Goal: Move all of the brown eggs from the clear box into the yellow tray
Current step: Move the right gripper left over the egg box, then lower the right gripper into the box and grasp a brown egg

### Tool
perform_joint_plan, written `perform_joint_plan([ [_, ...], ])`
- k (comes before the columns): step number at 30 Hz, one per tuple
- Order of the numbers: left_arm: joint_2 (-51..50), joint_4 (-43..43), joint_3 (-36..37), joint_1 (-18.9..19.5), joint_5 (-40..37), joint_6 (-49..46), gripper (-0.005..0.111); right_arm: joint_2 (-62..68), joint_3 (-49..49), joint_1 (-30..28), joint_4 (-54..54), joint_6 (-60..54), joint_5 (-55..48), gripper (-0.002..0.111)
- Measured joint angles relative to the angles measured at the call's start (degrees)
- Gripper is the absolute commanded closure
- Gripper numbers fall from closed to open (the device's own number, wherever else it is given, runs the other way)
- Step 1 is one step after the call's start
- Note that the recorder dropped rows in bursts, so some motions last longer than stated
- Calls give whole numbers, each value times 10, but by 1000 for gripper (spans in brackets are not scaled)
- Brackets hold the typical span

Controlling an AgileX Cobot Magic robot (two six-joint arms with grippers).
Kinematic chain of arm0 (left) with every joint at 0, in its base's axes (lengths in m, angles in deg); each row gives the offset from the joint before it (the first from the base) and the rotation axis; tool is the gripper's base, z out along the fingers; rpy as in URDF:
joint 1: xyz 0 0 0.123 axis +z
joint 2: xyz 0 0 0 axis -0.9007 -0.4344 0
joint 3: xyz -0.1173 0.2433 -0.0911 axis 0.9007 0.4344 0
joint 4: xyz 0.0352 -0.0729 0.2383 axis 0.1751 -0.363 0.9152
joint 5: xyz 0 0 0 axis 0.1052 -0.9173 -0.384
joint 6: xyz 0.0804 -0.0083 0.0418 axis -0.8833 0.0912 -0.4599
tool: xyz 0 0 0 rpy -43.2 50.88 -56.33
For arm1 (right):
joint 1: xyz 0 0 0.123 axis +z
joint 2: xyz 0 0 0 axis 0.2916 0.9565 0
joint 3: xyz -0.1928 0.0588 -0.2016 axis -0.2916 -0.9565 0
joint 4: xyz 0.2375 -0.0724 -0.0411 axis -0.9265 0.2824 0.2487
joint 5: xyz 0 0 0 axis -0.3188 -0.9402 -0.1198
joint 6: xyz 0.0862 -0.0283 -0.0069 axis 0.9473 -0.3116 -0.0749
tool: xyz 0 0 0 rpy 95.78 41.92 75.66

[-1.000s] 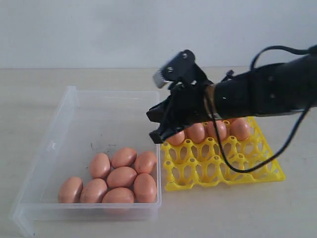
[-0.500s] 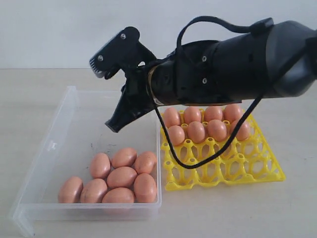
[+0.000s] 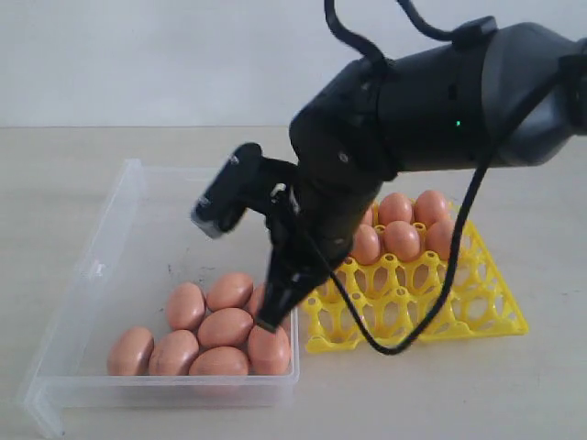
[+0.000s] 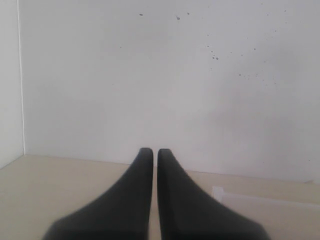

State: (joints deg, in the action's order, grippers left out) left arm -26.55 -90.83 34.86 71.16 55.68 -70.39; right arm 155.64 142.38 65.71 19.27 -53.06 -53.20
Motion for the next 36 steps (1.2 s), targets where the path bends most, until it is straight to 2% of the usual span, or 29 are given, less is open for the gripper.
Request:
perform_joint_plan([
  [1, 0, 0, 0, 0, 0, 0, 103, 10, 39, 0, -66, -11, 15, 109],
  [2, 0, 0, 0, 0, 0, 0, 103, 17, 62, 0, -79, -12, 9, 109],
  [4, 0, 0, 0, 0, 0, 0, 103, 58, 160, -5, -110, -31, -66, 109],
  [5, 0, 0, 0, 0, 0, 0, 103, 95, 213, -7, -127, -86, -121, 109],
  [8, 0, 0, 0, 0, 0, 0, 103, 153, 253, -7, -147, -218, -162, 106],
  [10, 0, 0, 0, 0, 0, 0, 103, 172, 257, -7, -146, -258, -147, 94],
  [13, 0, 0, 0, 0, 0, 0, 103, 172, 258, -7, -146, -286, -117, 55],
  [14, 0, 0, 0, 0, 0, 0, 103, 173, 258, -7, -146, -301, -113, 49],
  [24, 0, 0, 0, 0, 0, 0, 103, 219, 259, -7, -145, -397, -68, 48],
  [34, 0, 0, 0, 0, 0, 0, 103, 255, 260, -7, -145, -434, -27, 48],
  [36, 0, 0, 0, 0, 0, 0, 103, 261, 260, -7, -146, -434, -19, 51],
])
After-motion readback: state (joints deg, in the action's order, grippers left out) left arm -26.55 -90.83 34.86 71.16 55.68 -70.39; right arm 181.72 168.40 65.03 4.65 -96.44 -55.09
